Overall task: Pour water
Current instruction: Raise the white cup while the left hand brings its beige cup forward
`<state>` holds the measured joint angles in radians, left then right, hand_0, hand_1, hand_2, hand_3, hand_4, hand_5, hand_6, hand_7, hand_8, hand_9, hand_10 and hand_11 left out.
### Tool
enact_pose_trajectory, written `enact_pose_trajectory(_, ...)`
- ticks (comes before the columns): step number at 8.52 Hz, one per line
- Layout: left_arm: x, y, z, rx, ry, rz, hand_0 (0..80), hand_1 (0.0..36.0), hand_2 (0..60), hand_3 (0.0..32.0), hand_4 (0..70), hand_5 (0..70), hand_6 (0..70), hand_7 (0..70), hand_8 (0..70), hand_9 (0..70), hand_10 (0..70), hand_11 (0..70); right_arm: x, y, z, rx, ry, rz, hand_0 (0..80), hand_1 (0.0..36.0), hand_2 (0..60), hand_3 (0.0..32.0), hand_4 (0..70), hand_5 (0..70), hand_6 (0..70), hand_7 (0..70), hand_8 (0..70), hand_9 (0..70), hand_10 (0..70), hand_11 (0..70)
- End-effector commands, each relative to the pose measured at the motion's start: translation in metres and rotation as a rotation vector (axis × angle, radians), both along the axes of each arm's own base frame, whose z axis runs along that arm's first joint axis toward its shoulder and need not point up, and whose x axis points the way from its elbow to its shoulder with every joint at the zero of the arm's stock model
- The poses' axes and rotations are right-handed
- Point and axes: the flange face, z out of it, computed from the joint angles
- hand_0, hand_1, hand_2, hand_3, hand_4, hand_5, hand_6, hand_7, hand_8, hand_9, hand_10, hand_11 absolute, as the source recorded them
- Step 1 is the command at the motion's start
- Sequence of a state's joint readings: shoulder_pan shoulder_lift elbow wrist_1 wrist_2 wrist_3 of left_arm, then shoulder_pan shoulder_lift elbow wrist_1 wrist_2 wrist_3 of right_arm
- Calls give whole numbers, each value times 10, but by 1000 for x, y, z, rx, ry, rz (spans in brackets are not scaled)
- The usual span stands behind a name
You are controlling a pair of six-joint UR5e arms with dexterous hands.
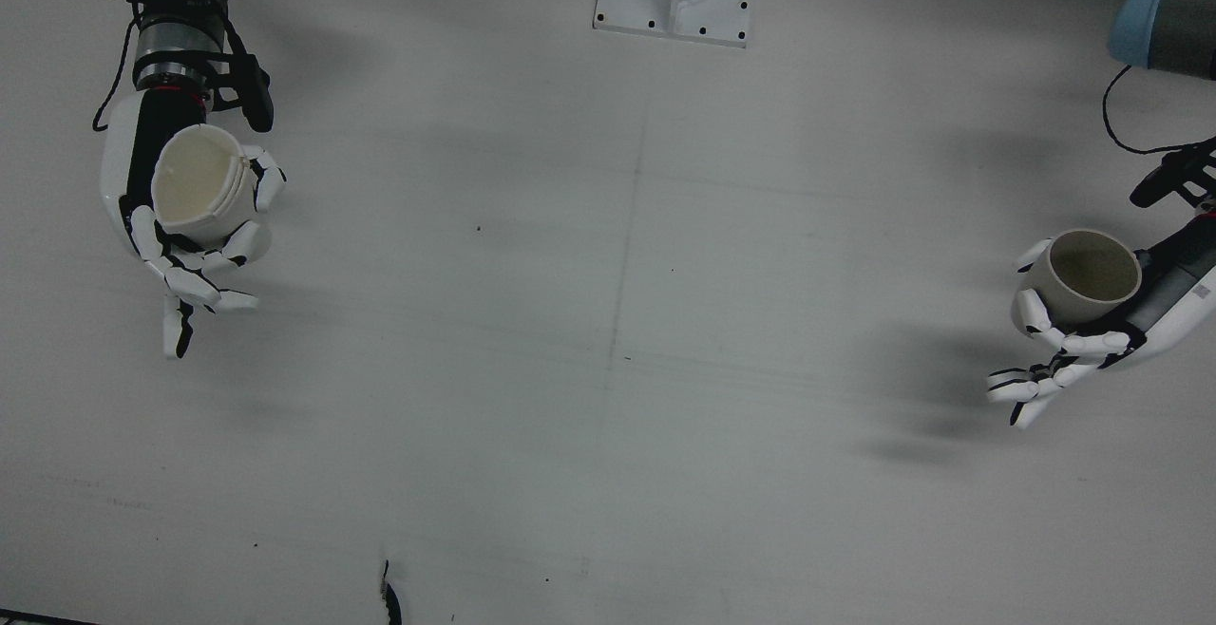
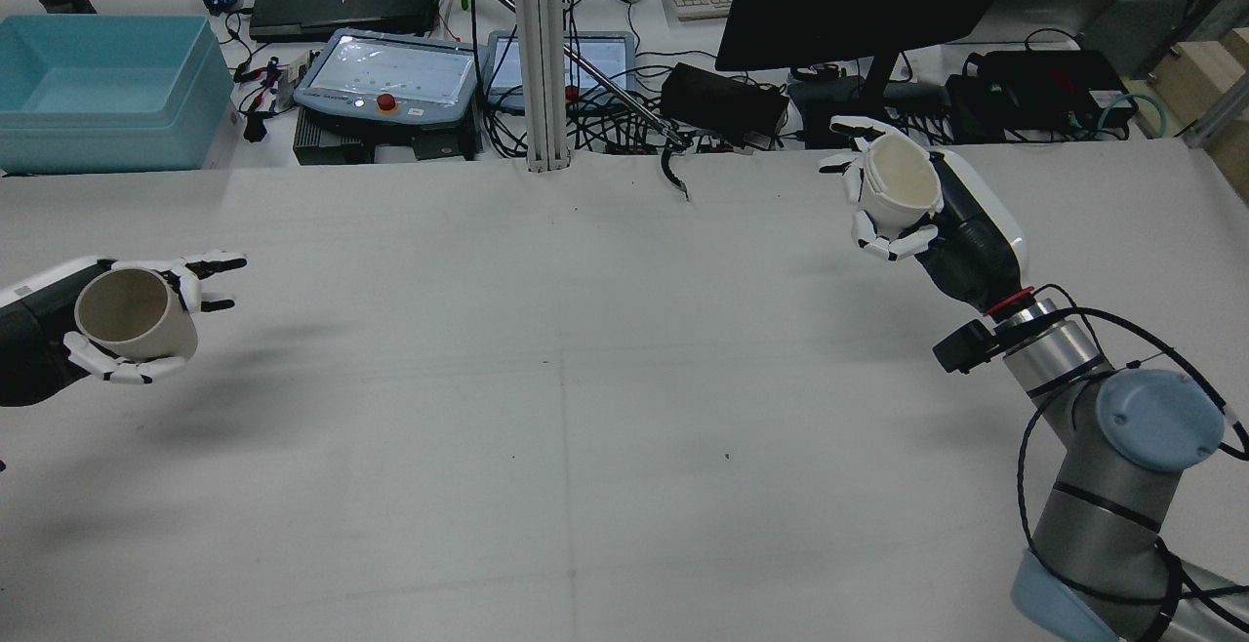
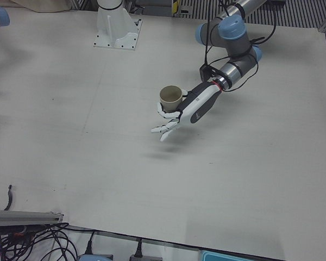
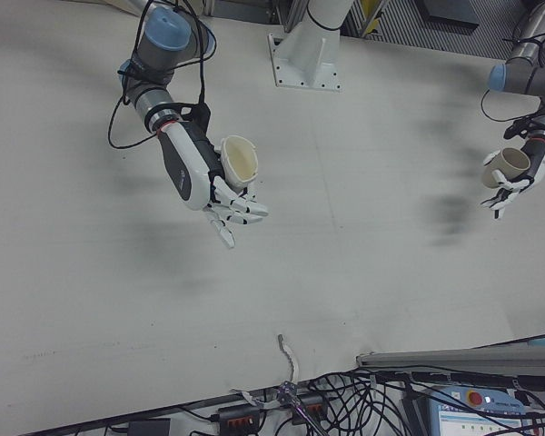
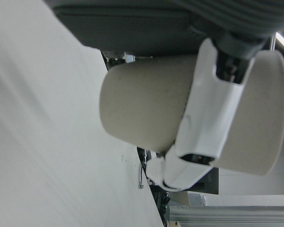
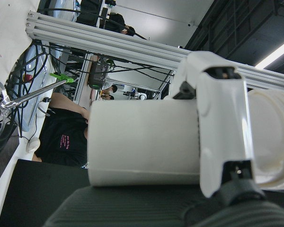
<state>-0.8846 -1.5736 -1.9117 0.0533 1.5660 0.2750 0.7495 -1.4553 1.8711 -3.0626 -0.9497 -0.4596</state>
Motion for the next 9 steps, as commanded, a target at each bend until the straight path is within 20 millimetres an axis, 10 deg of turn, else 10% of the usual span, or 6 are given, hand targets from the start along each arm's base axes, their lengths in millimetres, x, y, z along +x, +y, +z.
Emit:
enact_pose_trajectory(1,129,6,-65,-6,37,86,800,360,600,0,700,700,114,158,40,17,112,200,7,-6,-8,8,8,6,800,360,592,0,107,220,592,569,268,298,17,65)
enact_pose_trajectory(5,257,27,-165,54,51,203,800,360,600,0,700,700,114,157,41,17,113,200,3,-9,-17,20,4,4,800,360,587,0,140,221,633,610,279,314,14,59)
enact_pose_trajectory(9,320,49,-207,72,68,268,800,360,600,0,700,700,115,156,40,17,112,200,-15,8,-52,56,79,3,800,360,562,10,86,218,605,582,258,283,0,31)
